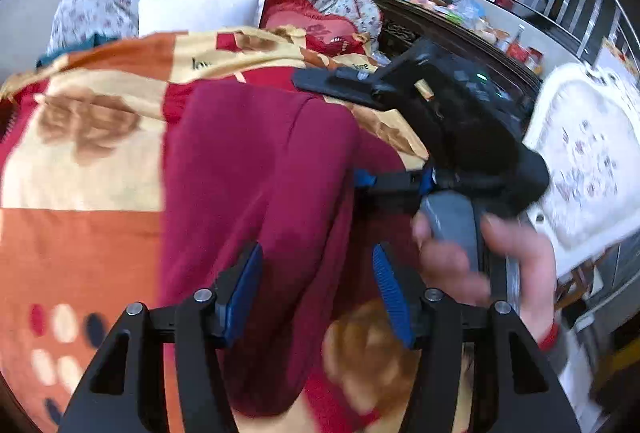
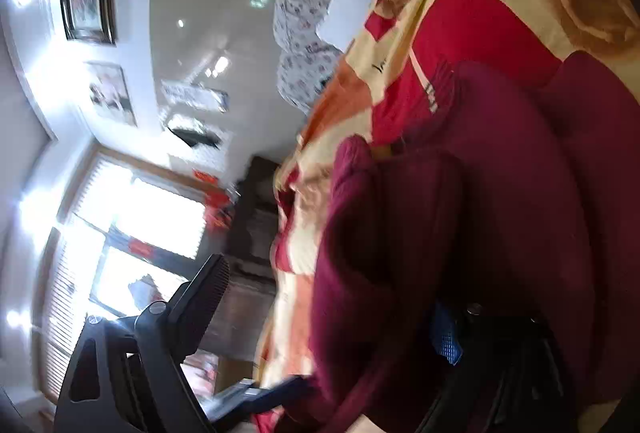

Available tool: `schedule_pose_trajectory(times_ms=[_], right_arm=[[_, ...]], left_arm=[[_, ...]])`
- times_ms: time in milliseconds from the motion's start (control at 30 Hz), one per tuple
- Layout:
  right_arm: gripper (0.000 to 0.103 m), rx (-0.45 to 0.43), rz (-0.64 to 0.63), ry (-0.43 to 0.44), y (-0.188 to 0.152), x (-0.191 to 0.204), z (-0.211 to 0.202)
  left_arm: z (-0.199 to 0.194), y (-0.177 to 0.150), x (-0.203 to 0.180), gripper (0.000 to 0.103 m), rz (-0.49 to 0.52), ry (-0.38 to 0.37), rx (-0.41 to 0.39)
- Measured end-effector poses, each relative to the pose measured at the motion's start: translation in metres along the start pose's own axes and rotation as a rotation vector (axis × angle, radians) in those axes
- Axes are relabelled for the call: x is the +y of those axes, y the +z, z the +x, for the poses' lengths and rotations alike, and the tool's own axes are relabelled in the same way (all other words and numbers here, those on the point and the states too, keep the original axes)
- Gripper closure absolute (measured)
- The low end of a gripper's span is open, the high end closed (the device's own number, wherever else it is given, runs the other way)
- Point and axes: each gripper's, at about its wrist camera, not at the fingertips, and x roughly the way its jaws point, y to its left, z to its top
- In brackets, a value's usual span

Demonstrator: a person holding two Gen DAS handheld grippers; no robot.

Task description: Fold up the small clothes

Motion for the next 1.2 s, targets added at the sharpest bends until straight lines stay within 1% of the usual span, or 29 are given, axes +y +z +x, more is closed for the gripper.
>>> schedule_pose_trajectory(times_ms=[33,67,100,133,167,200,233,267,300,333,400,433,467,567,667,700,733,800,867,933,967,1000,1033,1067,1133,1200], right_arm=[[0.012,0.013,-0.027,-0.033,-0.002,0.003,0.001],[0.013,0.024,-0.072,-0.084,-0.006,0.008,0.001],[0.013,0.024,-0.101,-0.114,-0.007,0.010,0.003],[0.017,0.022,-0.149,-0.161,-0.007,0.014,0.004],[0.023,0.026,-0.188,-0.204,-0.009,0.017,0.006],[0.027,0.032,-0.212,-0.244,-0.010,0.017,0.008],[0.036,0.037,-0.222,-0.267,-0.011,0.016,0.009],[0.047,0.040,-0.237,-0.286,-0.012,0.015,0.011],[0.053,0.040,-0.249,-0.297,-0.012,0.014,0.012],[0.066,0.041,-0.268,-0.312,-0.012,0.013,0.014],[0.074,0.039,-0.308,-0.341,-0.011,0.017,0.016],[0.078,0.030,-0.335,-0.351,-0.009,0.021,0.013],[0.080,0.020,-0.377,-0.364,-0.007,0.029,0.011],[0.083,0.025,-0.492,-0.418,0.007,0.057,0.012],[0.084,0.031,-0.637,-0.516,0.020,0.087,0.007],[0.084,0.033,-0.665,-0.537,0.022,0.091,0.006],[0.084,0.038,-0.701,-0.578,0.026,0.094,0.006],[0.085,0.052,-0.738,-0.642,0.032,0.092,0.006],[0.085,0.066,-0.755,-0.717,0.039,0.079,0.009],[0.085,0.093,-0.716,-0.767,0.048,0.054,0.015],[0.084,0.102,-0.690,-0.776,0.049,0.041,0.015],[0.083,0.108,-0.655,-0.767,0.050,0.026,0.014],[0.077,0.094,-0.629,-0.748,0.052,0.019,0.010],[0.068,0.064,-0.589,-0.722,0.055,0.014,0.002],[0.064,0.023,-0.525,-0.686,0.056,0.013,-0.018],[0.064,-0.011,-0.532,-0.675,0.045,0.026,-0.034]], left_arm=[[-0.008,-0.005,0.004,0.044,0.013,0.020,-0.009],[-0.018,-0.011,0.010,0.040,0.026,0.070,-0.029],[-0.024,-0.015,0.016,0.034,0.032,0.105,-0.046],[-0.030,-0.021,0.023,0.034,0.038,0.156,-0.075],[-0.034,-0.024,0.028,0.034,0.038,0.184,-0.091],[-0.037,-0.027,0.033,0.034,0.035,0.191,-0.106],[-0.039,-0.030,0.038,0.034,0.026,0.177,-0.118],[-0.037,-0.031,0.041,0.034,0.018,0.161,-0.116],[-0.033,-0.032,0.042,0.034,0.013,0.139,-0.097],[-0.022,-0.034,0.043,0.034,0.009,0.099,-0.056],[-0.009,-0.039,0.038,0.034,0.001,0.050,-0.020],[-0.004,-0.041,0.033,0.034,0.004,0.014,-0.015],[0.001,-0.043,0.025,0.034,0.017,-0.011,-0.017],[0.012,-0.041,0.008,0.034,0.037,-0.049,-0.024],[0.023,-0.024,-0.008,0.034,0.035,-0.114,-0.037],[0.026,-0.020,-0.012,0.034,0.037,-0.128,-0.035],[0.032,-0.014,-0.016,0.034,0.044,-0.146,-0.025],[0.044,-0.008,-0.022,0.034,0.046,-0.167,-0.012],[0.049,-0.008,-0.027,0.034,0.052,-0.181,-0.006],[0.051,-0.012,-0.031,0.034,0.060,-0.185,0.003],[0.049,-0.016,-0.033,0.034,0.064,-0.188,0.008],[0.046,-0.020,-0.034,0.034,0.075,-0.187,0.014],[0.043,-0.022,-0.034,0.034,0.085,-0.177,0.015],[0.037,-0.025,-0.033,0.034,0.100,-0.159,0.014],[0.024,-0.028,-0.031,0.033,0.124,-0.130,0.006],[0.014,-0.027,-0.022,0.033,0.136,-0.086,-0.013]])
